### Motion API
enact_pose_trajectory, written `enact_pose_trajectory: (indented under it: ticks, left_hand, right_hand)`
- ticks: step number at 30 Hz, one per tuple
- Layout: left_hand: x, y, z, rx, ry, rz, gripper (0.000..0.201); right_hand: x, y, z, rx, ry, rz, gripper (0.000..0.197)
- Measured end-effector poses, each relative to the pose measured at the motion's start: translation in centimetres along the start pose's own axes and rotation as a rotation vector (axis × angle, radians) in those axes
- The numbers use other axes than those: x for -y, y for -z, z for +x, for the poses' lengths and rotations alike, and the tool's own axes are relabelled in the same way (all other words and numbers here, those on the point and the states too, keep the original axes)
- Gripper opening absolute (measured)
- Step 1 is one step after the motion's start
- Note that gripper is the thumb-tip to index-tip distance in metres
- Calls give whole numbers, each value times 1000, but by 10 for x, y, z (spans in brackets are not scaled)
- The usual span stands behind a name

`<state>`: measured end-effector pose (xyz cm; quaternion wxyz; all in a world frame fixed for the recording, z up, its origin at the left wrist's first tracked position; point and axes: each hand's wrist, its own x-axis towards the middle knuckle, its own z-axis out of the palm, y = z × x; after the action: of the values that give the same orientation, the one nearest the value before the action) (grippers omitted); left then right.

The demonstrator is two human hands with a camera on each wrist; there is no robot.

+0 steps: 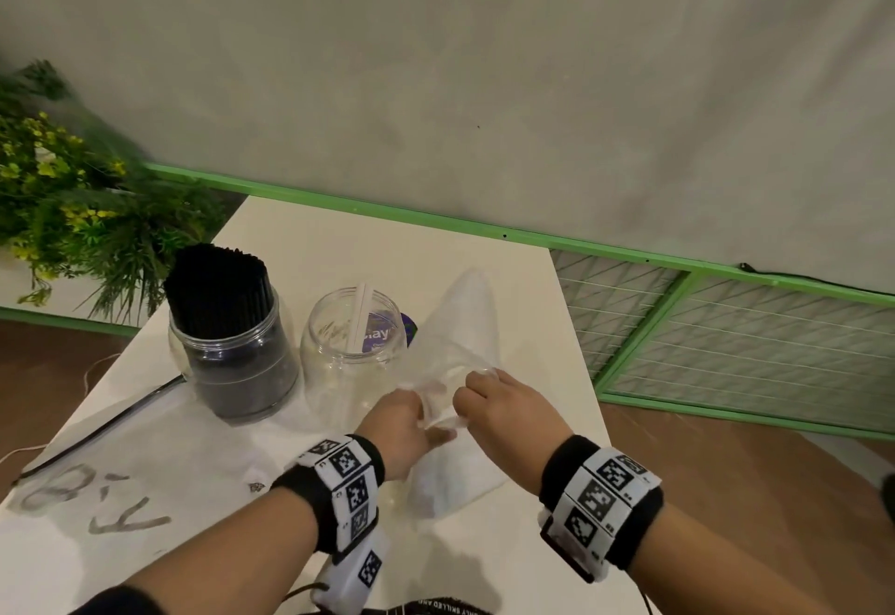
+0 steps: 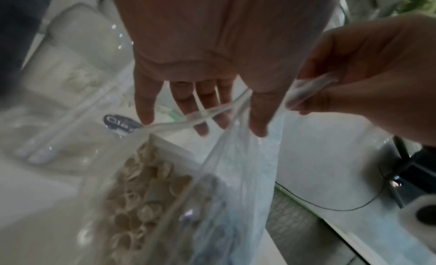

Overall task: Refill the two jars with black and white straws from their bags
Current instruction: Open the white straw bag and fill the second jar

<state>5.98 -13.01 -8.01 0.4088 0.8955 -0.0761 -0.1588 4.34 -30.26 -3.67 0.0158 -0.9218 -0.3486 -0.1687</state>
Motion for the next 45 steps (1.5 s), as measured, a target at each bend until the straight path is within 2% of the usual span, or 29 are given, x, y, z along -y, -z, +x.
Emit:
enact_pose_trajectory:
  ticks: [2, 5, 7, 10, 12, 14, 15, 16, 18, 20, 23, 25, 26, 28, 29, 31, 33, 35, 36, 38, 41, 45]
  left_hand:
    - [-3, -2, -1, -2, -56, 53, 25]
    - [-12, 2, -6, -58, -125, 65, 24]
    - [-13, 5, -5, -67, -127, 47, 22]
    - [-15, 8, -5, -41, -97, -118, 18]
    - [-16, 9, -5, -94, -89, -315, 5]
    - [-19, 10, -9, -58, -90, -422, 2]
    - [-20, 9, -11, -45, -117, -477, 2]
    - [-20, 10, -11, -55, -138, -513, 4]
    - [-16, 13, -12, -140, -157, -516, 10]
    - [-4, 17, -9, -209, -139, -421, 27]
    - [18, 23, -13, -106, -33, -366, 81]
    - [27, 26, -18, -15, 60, -456, 116]
    - [28, 28, -22, 20, 99, -488, 124]
    - [27, 32, -28, 57, 164, -577, 121]
    - [26, 33, -30, 47, 183, -659, 118]
    - [27, 37, -34, -4, 184, -841, 119]
    - [30, 41, -38, -18, 184, -981, 118]
    - [30, 46, -47, 50, 168, -1028, 107]
    - [29, 47, -52, 93, 162, -1009, 104]
    - [25, 49, -64, 102, 137, -941, 95]
    - [23, 69, -80, -61, 67, -896, 66]
    - [40, 126, -108, -220, 20, -819, 65]
  right_hand:
    - [-2, 0, 1, -2, -5, -4, 39]
    - [1, 12, 4, -46, 36, -43, 33]
    - [5, 27, 7, -14, 136, -84, 49]
    - [6, 41, 18, 130, 228, -184, 69]
    - [3, 40, 30, 295, 175, -220, 67]
    - [-4, 40, 44, 542, 52, -275, 78]
    - [-8, 40, 50, 644, 8, -305, 74]
    - [-11, 39, 53, 681, -13, -323, 61]
    - [-19, 41, 56, 639, -21, -290, 35]
    - [-29, 38, 49, 534, -11, -145, 21]
    - [-42, 31, 26, 271, -27, 49, 14]
    - [-47, 27, 16, 236, -146, 199, 15]
    - [-46, 25, 14, 248, -189, 287, 13]
    - [-40, 22, 13, 258, -218, 423, 14]
    - [-35, 21, 14, 235, -219, 457, 22]
    - [-27, 23, 15, 204, -314, 570, 22]
    - [-23, 25, 12, 124, -436, 748, 23]
    - [-14, 28, 9, 3, -518, 965, 37]
    - [-7, 29, 10, -43, -552, 1065, 37]
    - [11, 31, 16, -98, -595, 1261, 17]
    - [33, 31, 33, -123, -543, 1442, 22]
    - [60, 30, 75, -28, -434, 1534, 44]
